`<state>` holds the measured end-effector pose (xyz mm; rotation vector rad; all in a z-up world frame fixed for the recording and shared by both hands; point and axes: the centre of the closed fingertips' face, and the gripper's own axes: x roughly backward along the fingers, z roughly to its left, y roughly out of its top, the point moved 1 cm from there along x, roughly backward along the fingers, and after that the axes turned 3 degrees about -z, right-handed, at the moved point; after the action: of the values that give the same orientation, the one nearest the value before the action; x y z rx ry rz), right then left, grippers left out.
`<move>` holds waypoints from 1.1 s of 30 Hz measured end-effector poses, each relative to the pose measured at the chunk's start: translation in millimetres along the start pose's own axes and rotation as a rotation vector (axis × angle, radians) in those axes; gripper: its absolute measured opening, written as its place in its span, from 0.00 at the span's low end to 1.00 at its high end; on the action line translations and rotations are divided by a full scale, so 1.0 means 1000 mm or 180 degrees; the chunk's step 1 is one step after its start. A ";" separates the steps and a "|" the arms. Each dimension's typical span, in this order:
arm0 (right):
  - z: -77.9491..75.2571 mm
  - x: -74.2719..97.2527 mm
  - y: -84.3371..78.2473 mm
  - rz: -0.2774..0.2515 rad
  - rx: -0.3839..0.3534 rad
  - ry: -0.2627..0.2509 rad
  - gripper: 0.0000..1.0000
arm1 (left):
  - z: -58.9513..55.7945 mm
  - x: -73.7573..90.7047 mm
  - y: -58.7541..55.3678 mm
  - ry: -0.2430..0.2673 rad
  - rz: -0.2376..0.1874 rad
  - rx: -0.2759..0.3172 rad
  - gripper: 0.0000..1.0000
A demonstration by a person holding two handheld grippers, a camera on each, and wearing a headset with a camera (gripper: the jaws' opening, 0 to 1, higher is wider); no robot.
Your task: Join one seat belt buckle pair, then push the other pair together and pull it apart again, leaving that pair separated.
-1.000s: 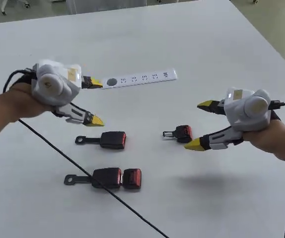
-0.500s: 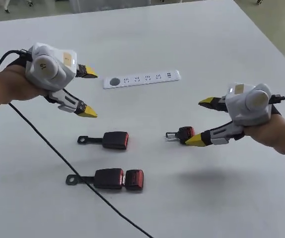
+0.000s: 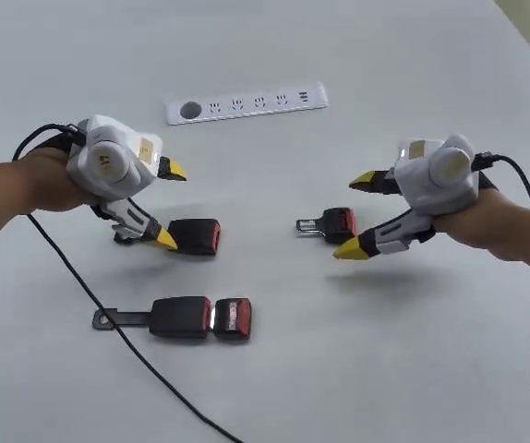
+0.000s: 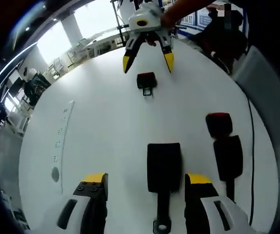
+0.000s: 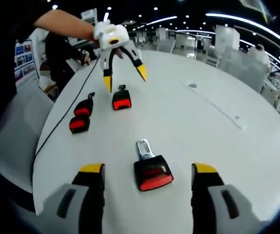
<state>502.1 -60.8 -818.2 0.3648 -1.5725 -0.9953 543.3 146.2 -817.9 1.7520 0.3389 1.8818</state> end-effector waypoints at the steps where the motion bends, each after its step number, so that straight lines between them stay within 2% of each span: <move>1: -0.001 -0.002 -0.002 0.0017 -0.0008 0.0016 0.73 | -0.002 -0.003 -0.001 -0.0036 0.0006 0.0002 0.66; 3: -0.003 -0.006 -0.011 0.0120 0.0003 0.0034 0.70 | -0.007 -0.011 -0.004 -0.0133 0.0033 0.0002 0.66; 5: -0.001 -0.008 -0.012 0.0112 0.0002 0.0076 0.67 | -0.010 -0.016 -0.006 -0.0198 0.0064 0.0011 0.64; 8: 0.002 -0.011 -0.016 0.0164 0.0074 0.0162 0.63 | -0.018 -0.020 -0.004 -0.0338 0.0031 0.0021 0.58; 10: 0.004 -0.012 -0.019 0.0210 0.0087 0.0206 0.59 | -0.017 -0.023 -0.009 -0.0353 0.0123 -0.0019 0.58; 12: 0.005 -0.012 -0.020 0.0208 0.0061 0.0217 0.55 | -0.019 -0.024 -0.009 -0.0381 0.0110 0.0006 0.55; 13: 0.006 -0.013 -0.020 0.0214 0.0066 0.0231 0.55 | -0.022 -0.024 -0.009 -0.0472 0.0120 0.0089 0.53; 14: 0.005 -0.014 -0.023 0.0253 0.0094 0.0226 0.55 | -0.022 -0.024 -0.010 -0.0460 0.0133 0.0124 0.52; 17: 0.001 -0.018 -0.019 0.0195 0.0096 0.0228 0.54 | -0.020 -0.024 -0.009 -0.0444 0.0119 0.0090 0.51; 19: -0.001 -0.020 -0.019 0.0187 0.0110 0.0178 0.48 | -0.021 -0.024 -0.009 -0.0441 0.0129 0.0090 0.50; 20: -0.004 -0.020 -0.019 0.0191 0.0237 0.0129 0.42 | -0.021 -0.024 -0.008 -0.0434 0.0129 0.0105 0.48; 21: -0.002 -0.020 -0.019 0.0190 0.0223 0.0128 0.37 | -0.021 -0.024 -0.007 -0.0418 0.0117 0.0126 0.44; 22: 0.001 -0.021 -0.018 0.0129 0.0147 0.0163 0.37 | -0.023 -0.023 -0.007 -0.0449 0.0118 0.0138 0.38; 23: 0.000 -0.021 -0.019 0.0145 0.0210 0.0139 0.37 | -0.021 -0.024 -0.007 -0.0384 0.0123 0.0123 0.35; 24: 0.000 -0.021 -0.020 0.0138 0.0213 0.0129 0.36 | -0.023 -0.023 -0.009 -0.0417 0.0159 0.0159 0.35; 29: 0.001 -0.019 -0.021 0.0014 0.0161 0.0109 0.35 | -0.021 -0.025 -0.008 -0.0389 0.0140 0.0180 0.34; 33: 0.005 -0.017 -0.021 -0.0040 0.0193 0.0179 0.35 | -0.021 -0.025 -0.007 -0.0376 0.0132 0.0218 0.34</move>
<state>496.3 -59.1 -845.0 0.4415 -1.5535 -0.9409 524.1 142.3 -845.2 1.9201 0.3282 1.8046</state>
